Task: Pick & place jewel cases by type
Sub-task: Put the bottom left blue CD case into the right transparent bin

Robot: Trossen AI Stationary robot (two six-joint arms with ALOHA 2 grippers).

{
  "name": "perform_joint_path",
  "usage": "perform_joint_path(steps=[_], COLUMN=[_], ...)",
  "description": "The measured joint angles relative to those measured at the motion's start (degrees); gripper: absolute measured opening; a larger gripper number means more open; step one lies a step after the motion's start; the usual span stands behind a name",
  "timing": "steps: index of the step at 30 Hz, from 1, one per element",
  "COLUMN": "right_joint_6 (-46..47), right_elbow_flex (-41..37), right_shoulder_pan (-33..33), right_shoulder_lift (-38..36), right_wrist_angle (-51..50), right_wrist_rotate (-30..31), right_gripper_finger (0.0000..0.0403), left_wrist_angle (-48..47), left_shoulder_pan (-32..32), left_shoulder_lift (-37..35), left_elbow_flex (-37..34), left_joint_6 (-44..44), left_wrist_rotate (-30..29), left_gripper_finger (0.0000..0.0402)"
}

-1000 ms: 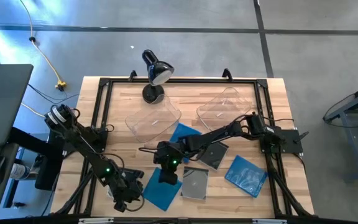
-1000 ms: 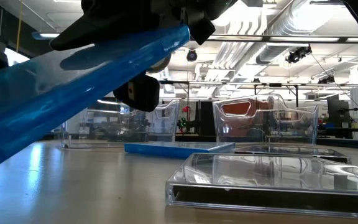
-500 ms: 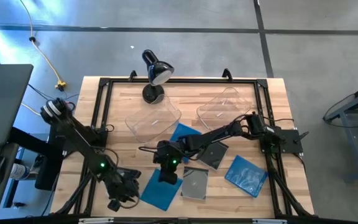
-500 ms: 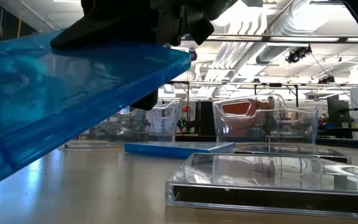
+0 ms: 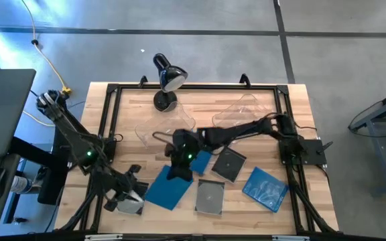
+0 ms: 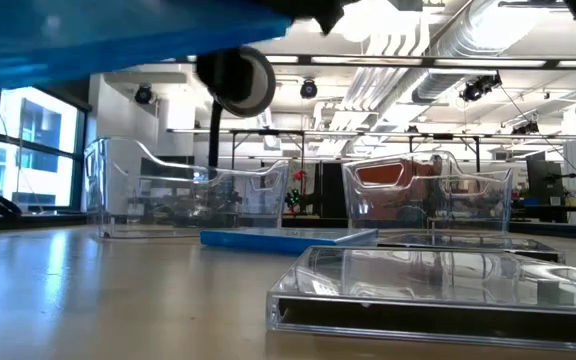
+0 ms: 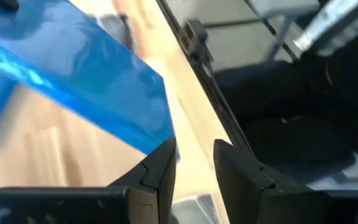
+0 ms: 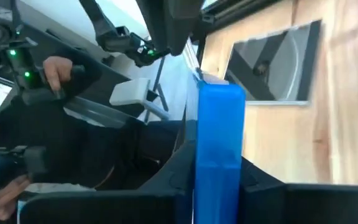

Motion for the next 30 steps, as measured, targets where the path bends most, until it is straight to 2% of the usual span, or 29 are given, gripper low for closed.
perform_joint_path(steps=[5, 12, 15, 19, 23, 25, 27, 30], right_joint_6=[-4.1, -10.6, -10.7, -10.1, -6.5, -4.1, -2.2, -0.9], right_elbow_flex=[0.0, 0.0, 0.0, 0.1, 0.1, 0.1, 0.1, 0.1], right_shoulder_pan=[-2.2, -4.3, -5.0, -6.2, -8.7, -10.6, -13.3, -17.9], right_shoulder_lift=[-6.6, -16.9, -21.4, -27.1, -31.6, -33.3, -34.3, -34.9], right_wrist_angle=[-9.0, -24.8, -31.8, -42.6, -53.2, -58.3, -62.6, -67.1], right_wrist_rotate=[1.8, 14.6, 23.8, 40.7, 56.4, 61.9, 63.4, 60.6], right_gripper_finger=[0.0025, 0.0024, 0.0025, 0.0027, 0.0024, 0.0024, 0.0025, 0.0024], left_wrist_angle=[-0.6, -0.8, -1.7, -2.8, -3.6, -3.4, -3.4, -3.4], left_shoulder_pan=[0.0, 0.0, 0.0, 0.0, 0.0, 0.0, 0.0, 0.0], left_shoulder_lift=[-2.8, -3.0, -3.0, -3.0, -3.0, -3.0, -3.0, -3.0], left_elbow_flex=[0.0, 0.0, 0.0, 0.0, 0.0, 0.0, 0.0, 0.0], left_joint_6=[3.6, 8.7, 9.7, 10.8, 12.8, 14.2, 15.6, 16.7], left_wrist_rotate=[-3.5, -7.8, -10.6, -14.3, -17.4, -19.0, -20.8, -22.9], left_gripper_finger=[0.0108, 0.0108, 0.0108, 0.0108, 0.0108, 0.0108, 0.0108, 0.0108])
